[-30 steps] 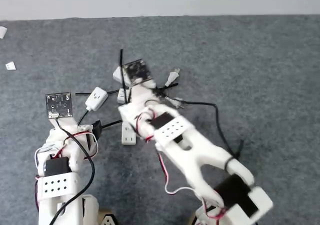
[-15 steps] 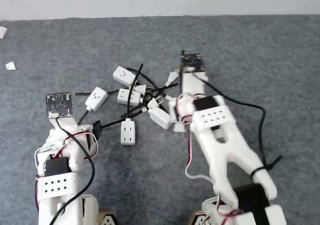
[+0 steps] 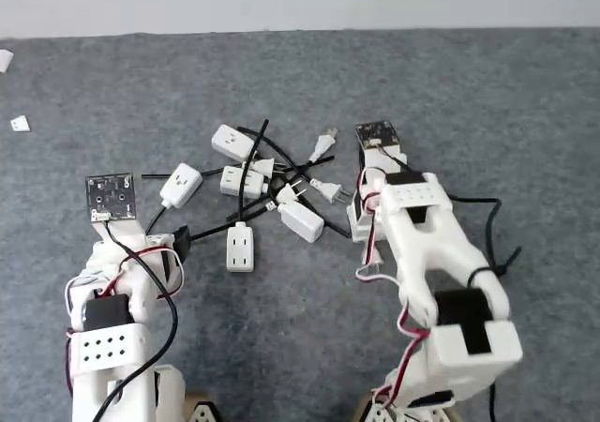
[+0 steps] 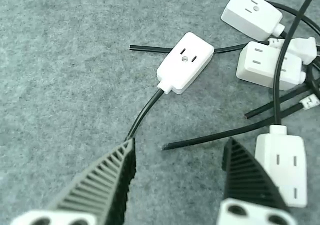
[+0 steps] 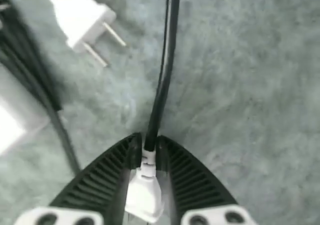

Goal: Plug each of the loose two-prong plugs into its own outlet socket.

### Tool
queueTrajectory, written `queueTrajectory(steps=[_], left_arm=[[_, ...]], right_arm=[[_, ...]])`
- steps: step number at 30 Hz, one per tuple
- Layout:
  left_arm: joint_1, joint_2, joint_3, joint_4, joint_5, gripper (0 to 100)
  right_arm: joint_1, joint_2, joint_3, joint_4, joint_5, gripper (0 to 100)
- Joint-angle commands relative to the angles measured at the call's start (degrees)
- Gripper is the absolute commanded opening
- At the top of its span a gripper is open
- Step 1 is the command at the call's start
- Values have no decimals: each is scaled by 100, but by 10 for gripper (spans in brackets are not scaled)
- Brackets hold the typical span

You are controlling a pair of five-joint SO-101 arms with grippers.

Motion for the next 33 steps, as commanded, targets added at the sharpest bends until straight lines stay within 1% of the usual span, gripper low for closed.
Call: queueTrajectory(steps=[1, 4, 8, 11, 14, 18, 33], left_arm=[[-18, 0, -189, -185, -70, 261], [-18, 9, -189, -185, -70, 261], [-18, 9, -189, -193, -70, 261], [-18, 9, -180, -202, -70, 261], [-18, 9, -180, -202, -70, 261], [-18, 9, -180, -202, -79, 261], [-18, 9, -180, -202, -79, 261]], right_arm=[[189, 198, -756, 444, 202, 30], [189, 365, -1160, 760, 185, 55], [110, 374, -1380, 927, 202, 54], [48, 374, -1662, 1297, 237, 59], [4, 418, -1811, 1578, 475, 101], [40, 426, -1758, 1622, 615, 119], [-13, 426, -1363, 1622, 941, 118]])
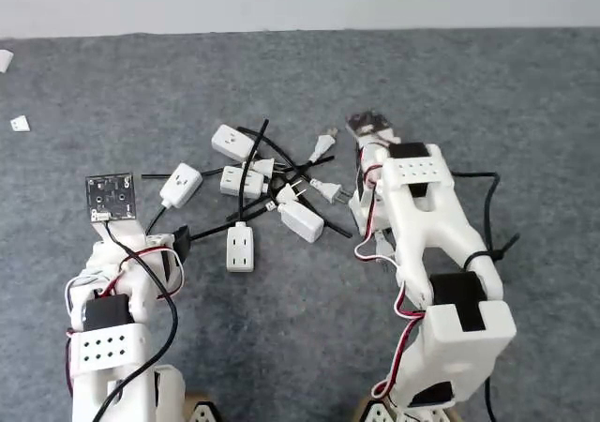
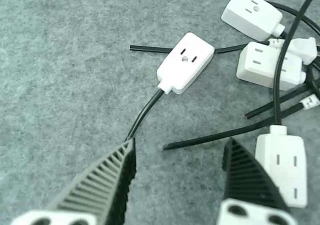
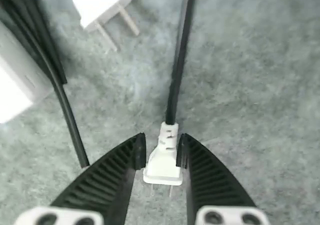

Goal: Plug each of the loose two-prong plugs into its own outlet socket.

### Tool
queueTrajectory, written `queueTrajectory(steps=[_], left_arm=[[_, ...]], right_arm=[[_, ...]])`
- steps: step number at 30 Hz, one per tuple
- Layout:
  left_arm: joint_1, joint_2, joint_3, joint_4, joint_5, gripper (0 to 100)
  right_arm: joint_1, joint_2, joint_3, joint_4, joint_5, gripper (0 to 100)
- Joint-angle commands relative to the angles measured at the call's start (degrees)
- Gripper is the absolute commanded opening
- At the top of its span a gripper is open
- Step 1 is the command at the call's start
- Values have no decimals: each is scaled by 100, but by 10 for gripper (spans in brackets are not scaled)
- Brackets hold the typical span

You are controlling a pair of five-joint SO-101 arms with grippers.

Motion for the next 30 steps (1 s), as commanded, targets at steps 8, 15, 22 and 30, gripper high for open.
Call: queueTrajectory(steps=[8, 15, 22, 30], left_arm=[[-26, 9, -180, -202, -79, 261], [-26, 9, -180, -202, -79, 261], [-26, 9, -180, -202, -79, 261], [-26, 9, -180, -202, -79, 261]], right_arm=[[-13, -31, 9, 31, 193, 118], [4, 259, -193, 92, 325, 118], [13, 690, -782, 374, 352, 118], [4, 760, -1081, 479, 352, 118]])
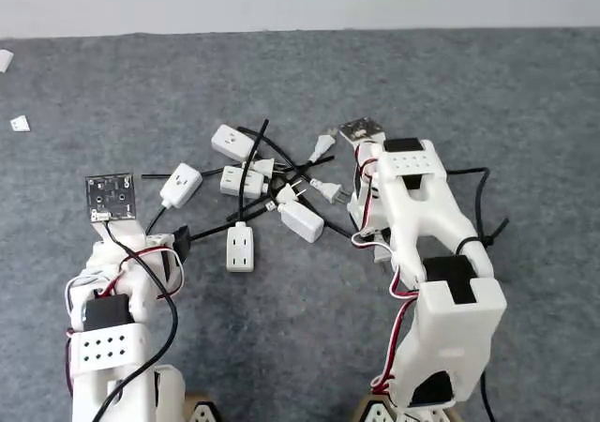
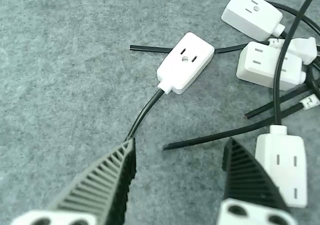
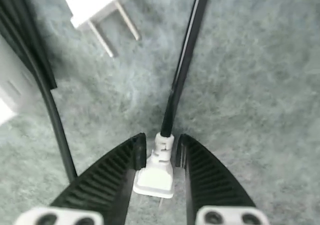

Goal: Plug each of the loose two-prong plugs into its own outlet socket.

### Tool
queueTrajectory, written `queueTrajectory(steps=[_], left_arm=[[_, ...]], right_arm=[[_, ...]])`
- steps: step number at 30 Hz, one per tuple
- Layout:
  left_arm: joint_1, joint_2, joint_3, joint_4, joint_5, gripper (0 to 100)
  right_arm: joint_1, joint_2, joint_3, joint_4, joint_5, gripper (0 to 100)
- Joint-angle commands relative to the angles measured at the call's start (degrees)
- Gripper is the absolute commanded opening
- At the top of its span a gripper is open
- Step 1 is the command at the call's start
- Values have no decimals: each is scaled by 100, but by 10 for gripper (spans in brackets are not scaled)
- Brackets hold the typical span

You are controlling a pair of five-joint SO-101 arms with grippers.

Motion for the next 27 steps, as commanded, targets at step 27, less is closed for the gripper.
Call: queueTrajectory(steps=[27], left_arm=[[-18, 9, -180, -211, -88, 261]], right_arm=[[312, 242, -721, 716, 237, 9]])
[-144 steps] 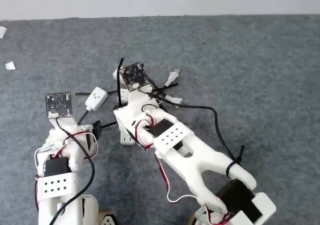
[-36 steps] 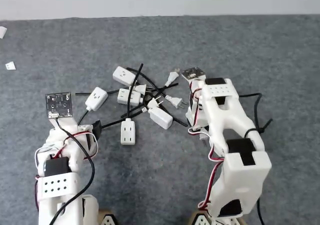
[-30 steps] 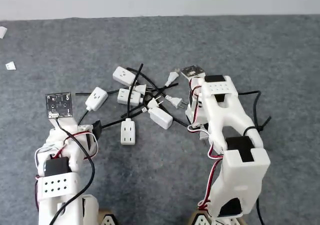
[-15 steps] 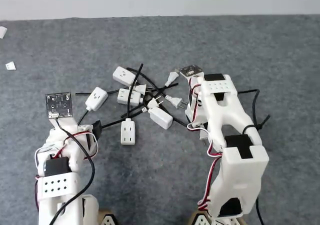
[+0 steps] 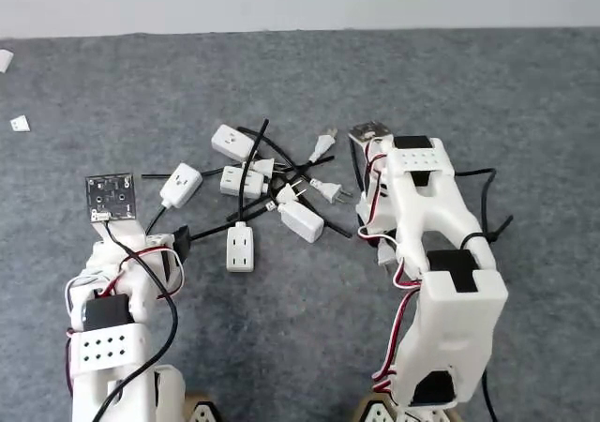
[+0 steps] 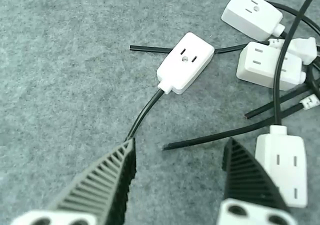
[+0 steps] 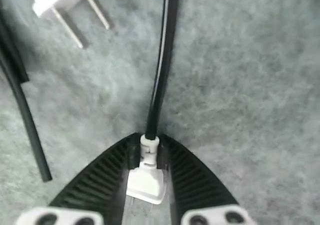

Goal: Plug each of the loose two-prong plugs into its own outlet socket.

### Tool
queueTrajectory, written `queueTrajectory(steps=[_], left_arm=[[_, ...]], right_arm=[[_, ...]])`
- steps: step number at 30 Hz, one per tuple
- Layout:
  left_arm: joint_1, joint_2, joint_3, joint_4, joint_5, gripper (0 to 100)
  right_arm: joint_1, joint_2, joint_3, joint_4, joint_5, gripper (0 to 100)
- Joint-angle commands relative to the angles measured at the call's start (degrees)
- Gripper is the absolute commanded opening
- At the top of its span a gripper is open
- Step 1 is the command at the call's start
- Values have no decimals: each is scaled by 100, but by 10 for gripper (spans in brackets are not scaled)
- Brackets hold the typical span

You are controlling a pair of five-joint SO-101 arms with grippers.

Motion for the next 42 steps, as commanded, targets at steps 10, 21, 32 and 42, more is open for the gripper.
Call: queueTrajectory(steps=[10, 21, 32, 42], left_arm=[[105, 44, -180, -211, -70, 261], [176, 2567, -1376, -220, -905, 262], [835, 2831, -1464, 325, -2040, 264], [897, 3947, -2308, 844, -2092, 265]], right_arm=[[-743, -1727, -246, 1341, -18, 9], [-2255, -3952, 624, 1059, -290, 9], [-2870, -4523, 1055, 725, -299, 9], [-3125, -4848, 1055, 1059, -448, 9]])
